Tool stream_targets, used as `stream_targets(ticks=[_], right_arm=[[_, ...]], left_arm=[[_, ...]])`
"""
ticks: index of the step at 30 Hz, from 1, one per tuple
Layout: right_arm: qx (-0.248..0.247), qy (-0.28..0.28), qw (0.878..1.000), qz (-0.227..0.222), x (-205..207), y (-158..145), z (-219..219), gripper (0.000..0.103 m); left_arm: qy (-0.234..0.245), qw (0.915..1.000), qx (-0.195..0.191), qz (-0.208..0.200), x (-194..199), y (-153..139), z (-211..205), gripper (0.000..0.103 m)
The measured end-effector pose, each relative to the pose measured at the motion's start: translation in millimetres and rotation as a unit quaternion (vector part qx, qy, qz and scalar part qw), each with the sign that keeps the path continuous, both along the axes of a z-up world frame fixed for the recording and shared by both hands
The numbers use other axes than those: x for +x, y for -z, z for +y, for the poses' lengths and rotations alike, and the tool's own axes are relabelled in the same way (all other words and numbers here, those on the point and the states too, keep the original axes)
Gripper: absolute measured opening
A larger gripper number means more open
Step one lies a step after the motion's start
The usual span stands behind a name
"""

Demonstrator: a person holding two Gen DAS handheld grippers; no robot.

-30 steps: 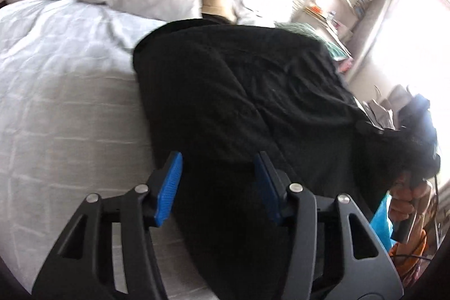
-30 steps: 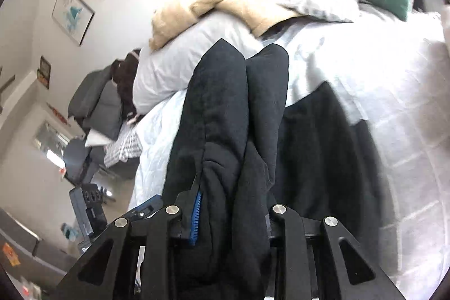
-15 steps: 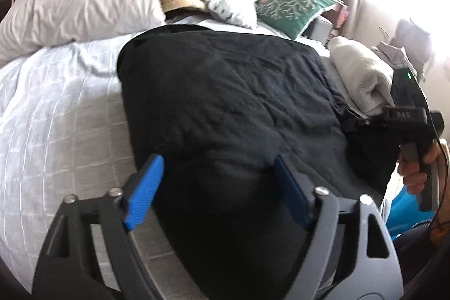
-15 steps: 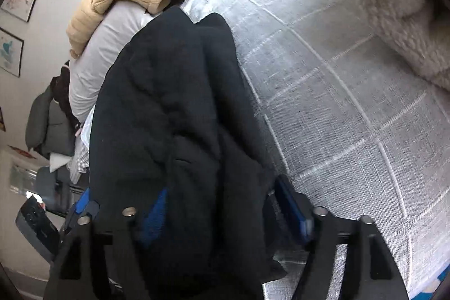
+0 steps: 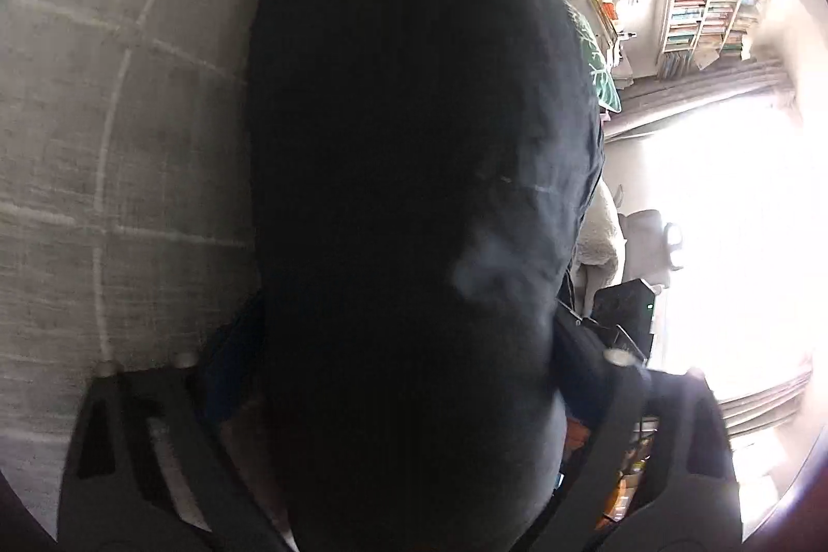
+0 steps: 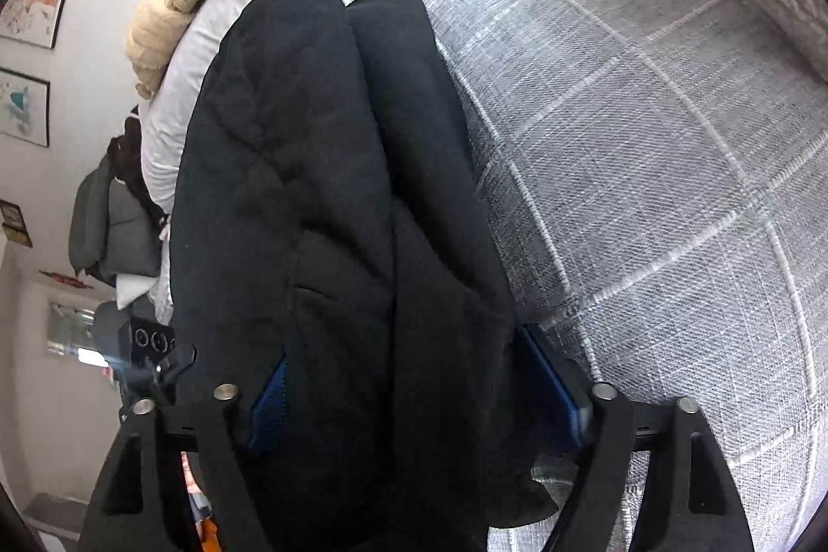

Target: Fold large clothes

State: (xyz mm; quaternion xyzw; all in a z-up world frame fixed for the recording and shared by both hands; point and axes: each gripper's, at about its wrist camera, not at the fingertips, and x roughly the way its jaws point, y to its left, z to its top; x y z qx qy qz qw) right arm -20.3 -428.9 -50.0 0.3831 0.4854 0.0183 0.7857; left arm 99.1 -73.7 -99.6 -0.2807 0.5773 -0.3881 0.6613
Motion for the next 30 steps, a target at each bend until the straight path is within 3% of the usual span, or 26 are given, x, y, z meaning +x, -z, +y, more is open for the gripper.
stream_targets(ticks=[2,6,12,16,19,22,25,30], right_arm=[[-0.008,-0.006,1.000,0.003,3.6,-1.9,6.0,0.064],[-0.042,-0.033,0.999,-0.007,7.3,-18.6,24.4,0.058],[-0.042,-0.087,0.995,-0.023,22.1,-33.9,72.8,0.055],[-0.037,-0.139,0.989,-0.030,38.8,-37.7,116.8,0.055],[-0.051,-0.170,0.984,0.006,53.0,-23.7,143.2,0.064],[-0.089,-0.178,0.980,0.010,56.7,-29.2,148.0,0.072],[-0.113,-0.150,0.982,-0.017,47.5,-48.3,136.1,0.079],[-0.125,-0.067,0.989,-0.052,32.3,-67.2,109.3,0.080]], left_arm=[[0.000,0.9997,0.010,-0.024,-6.2,-13.4,-0.2,0.065],[-0.014,0.9984,0.011,-0.054,-16.2,-34.7,9.7,0.056],[-0.029,0.9940,0.056,-0.090,-24.6,-71.9,55.0,0.056],[-0.047,0.9910,0.090,-0.087,-22.4,-70.1,97.0,0.061],[-0.048,0.9856,0.139,-0.083,-22.1,-50.5,105.9,0.073],[-0.064,0.9790,0.160,-0.109,-30.6,-59.2,111.3,0.078],[-0.082,0.9664,0.187,-0.155,-40.4,-80.3,113.6,0.079],[-0.134,0.9224,0.257,-0.256,-36.4,-110.7,105.5,0.079]])
